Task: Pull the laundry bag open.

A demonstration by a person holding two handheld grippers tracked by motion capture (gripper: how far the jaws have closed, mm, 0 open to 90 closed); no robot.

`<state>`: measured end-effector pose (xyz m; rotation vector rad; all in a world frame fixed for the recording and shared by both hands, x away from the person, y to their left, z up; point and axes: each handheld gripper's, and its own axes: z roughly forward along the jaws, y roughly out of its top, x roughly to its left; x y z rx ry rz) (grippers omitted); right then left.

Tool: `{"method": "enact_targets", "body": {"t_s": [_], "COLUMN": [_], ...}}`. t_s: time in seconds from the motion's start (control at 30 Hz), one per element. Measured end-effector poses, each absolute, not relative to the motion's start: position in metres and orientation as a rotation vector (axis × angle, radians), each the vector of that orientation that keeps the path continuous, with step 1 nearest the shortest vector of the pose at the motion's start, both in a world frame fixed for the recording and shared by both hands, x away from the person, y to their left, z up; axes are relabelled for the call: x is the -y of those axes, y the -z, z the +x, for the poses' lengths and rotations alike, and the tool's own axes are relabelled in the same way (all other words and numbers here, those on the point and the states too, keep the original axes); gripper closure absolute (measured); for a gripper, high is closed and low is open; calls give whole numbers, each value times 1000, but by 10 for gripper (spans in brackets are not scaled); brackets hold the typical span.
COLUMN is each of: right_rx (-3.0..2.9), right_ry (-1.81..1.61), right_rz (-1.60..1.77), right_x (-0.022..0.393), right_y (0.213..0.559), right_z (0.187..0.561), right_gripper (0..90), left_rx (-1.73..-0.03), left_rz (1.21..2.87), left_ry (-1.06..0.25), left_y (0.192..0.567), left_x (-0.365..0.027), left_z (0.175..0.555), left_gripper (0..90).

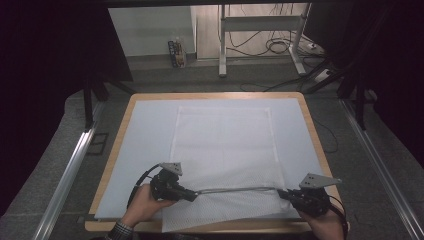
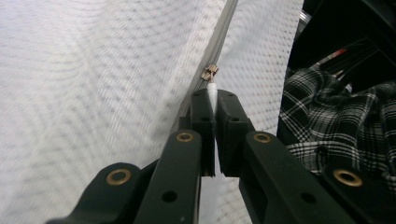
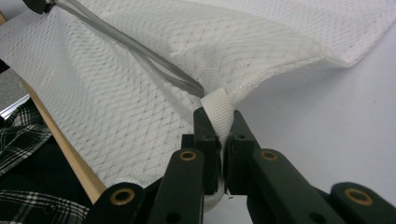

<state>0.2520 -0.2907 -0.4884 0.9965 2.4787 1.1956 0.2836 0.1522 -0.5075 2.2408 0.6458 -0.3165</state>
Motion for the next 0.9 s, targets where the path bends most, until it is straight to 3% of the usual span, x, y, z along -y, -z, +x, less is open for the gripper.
{"method": "enact_targets", "body": {"t_s": [0.9], "right_rx": [-2475], "right_ry": [-1187], "right_rz": [1019], "right_x": [294], "right_y": [490], "right_z": [254], "right_gripper": [852], "left_rx": [-732], "left_rz": [2201], "left_ry": [293], "left_y": [513], "left_x": [-191], "left_z": [273], "left_gripper": [872]}}
